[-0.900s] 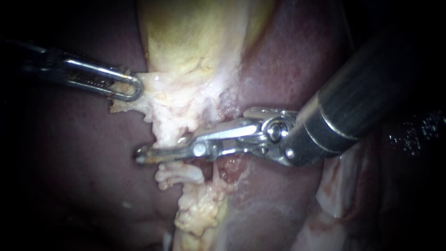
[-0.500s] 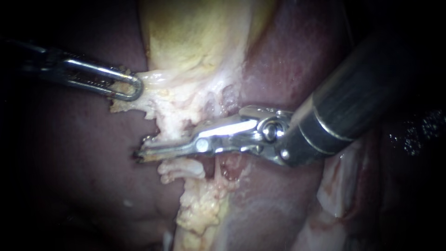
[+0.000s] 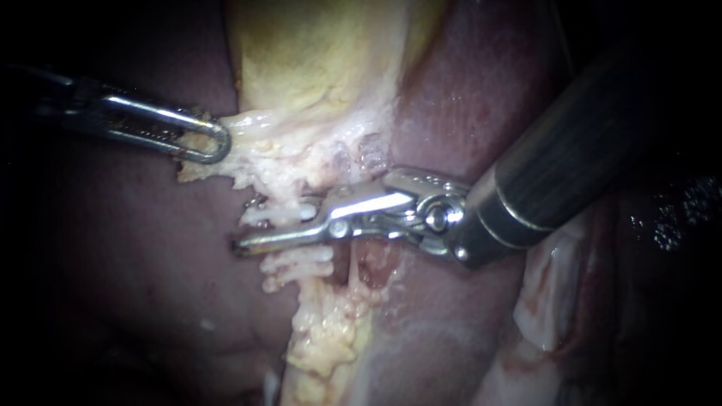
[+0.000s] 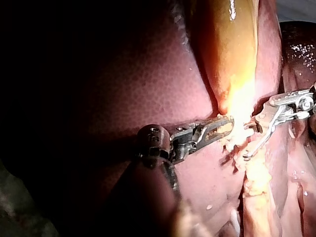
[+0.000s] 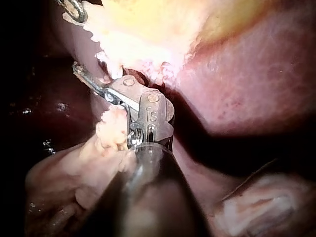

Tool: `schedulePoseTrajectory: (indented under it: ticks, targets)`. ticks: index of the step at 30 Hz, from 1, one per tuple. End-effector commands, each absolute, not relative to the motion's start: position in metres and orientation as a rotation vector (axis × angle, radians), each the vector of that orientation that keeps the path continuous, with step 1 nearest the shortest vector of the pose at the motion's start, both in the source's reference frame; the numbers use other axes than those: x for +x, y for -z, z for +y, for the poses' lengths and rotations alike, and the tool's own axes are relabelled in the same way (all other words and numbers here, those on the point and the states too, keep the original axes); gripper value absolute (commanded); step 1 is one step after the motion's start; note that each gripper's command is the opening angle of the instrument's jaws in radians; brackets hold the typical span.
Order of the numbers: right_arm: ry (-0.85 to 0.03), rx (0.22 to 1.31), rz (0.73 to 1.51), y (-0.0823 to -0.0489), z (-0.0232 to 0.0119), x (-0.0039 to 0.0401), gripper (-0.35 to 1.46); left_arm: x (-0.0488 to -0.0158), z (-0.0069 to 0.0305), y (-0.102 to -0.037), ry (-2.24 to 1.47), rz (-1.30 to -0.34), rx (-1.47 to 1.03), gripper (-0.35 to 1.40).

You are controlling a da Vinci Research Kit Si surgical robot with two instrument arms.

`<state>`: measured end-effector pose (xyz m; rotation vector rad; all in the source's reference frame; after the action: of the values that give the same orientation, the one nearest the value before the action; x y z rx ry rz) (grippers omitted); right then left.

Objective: Going back third clip left tube

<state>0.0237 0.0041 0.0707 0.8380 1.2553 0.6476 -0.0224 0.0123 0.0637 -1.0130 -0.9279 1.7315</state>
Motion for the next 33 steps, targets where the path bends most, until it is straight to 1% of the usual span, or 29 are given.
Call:
schedulePoseTrajectory:
  ticks: [1,7,11,27,33]
  targets:
    - [-0.638,0.821,1.26,-0.0708,0.0042,0.0235,0.49,-0.0224,0.0123,-0.0637,-1.731,-0.928,-1.013,-0.35]
    - [-0.589,0.773,1.279,-0.0712,0.0044,0.0224,0.5,-0.0223,0.0123,-0.0636,-1.731,-0.928,-1.013,-0.35]
    - [-0.571,0.756,1.285,-0.0711,0.0043,0.0218,0.5,-0.0223,0.0123,-0.0636,-1.731,-0.929,-1.013,-0.35]
    - [-0.556,0.755,1.289,-0.0704,0.0039,0.0193,0.5,-0.0222,0.0123,-0.0635,-1.731,-0.929,-1.013,-0.35]
    - [-0.552,0.759,1.289,-0.0703,0.0037,0.0202,0.5,-0.0223,0.0123,-0.0635,-1.731,-0.929,-1.013,-0.35]
